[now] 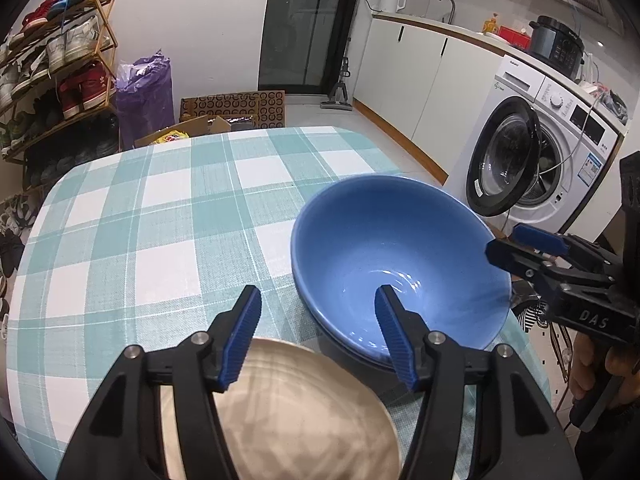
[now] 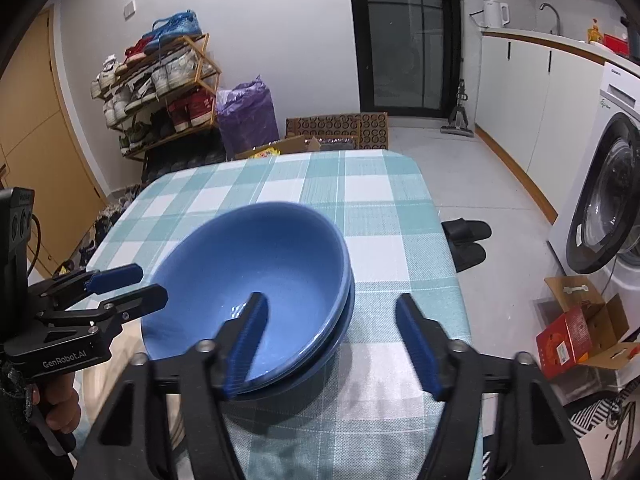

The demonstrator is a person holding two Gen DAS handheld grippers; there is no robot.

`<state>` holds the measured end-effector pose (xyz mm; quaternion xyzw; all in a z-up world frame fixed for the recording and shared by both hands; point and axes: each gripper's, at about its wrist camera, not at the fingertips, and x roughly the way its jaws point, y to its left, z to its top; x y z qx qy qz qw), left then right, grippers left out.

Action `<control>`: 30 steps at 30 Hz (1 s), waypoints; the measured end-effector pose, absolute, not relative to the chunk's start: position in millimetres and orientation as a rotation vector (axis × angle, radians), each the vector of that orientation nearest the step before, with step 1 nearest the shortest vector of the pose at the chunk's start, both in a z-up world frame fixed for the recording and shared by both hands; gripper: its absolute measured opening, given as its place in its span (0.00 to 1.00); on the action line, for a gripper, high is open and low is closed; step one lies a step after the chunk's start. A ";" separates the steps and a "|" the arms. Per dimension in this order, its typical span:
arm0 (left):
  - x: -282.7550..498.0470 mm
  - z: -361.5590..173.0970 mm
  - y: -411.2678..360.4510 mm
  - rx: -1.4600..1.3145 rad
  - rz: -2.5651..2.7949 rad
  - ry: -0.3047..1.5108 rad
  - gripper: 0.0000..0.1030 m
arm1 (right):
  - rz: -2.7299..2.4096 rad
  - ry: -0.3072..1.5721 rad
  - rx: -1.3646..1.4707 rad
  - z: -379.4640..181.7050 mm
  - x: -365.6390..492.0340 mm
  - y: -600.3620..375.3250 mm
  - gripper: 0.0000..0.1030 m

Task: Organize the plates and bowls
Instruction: 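Open both grippers to release the bowl on the bowl stack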

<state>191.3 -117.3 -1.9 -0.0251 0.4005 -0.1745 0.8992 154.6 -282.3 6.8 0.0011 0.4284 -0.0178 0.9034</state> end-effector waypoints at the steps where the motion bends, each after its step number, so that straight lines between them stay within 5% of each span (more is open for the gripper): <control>1: 191.0 -0.4 -116.1 -0.045 -0.354 0.823 0.61 | -0.038 0.876 0.008 8.7 153.2 -283.2 0.74; 8: 186.0 11.8 -104.5 -0.070 -0.369 0.747 0.97 | -0.031 0.848 0.046 16.8 146.0 -289.8 0.95; 30: 200.3 -4.2 -99.7 -0.042 -0.338 0.797 1.00 | -0.046 0.856 0.101 6.7 135.9 -304.7 0.99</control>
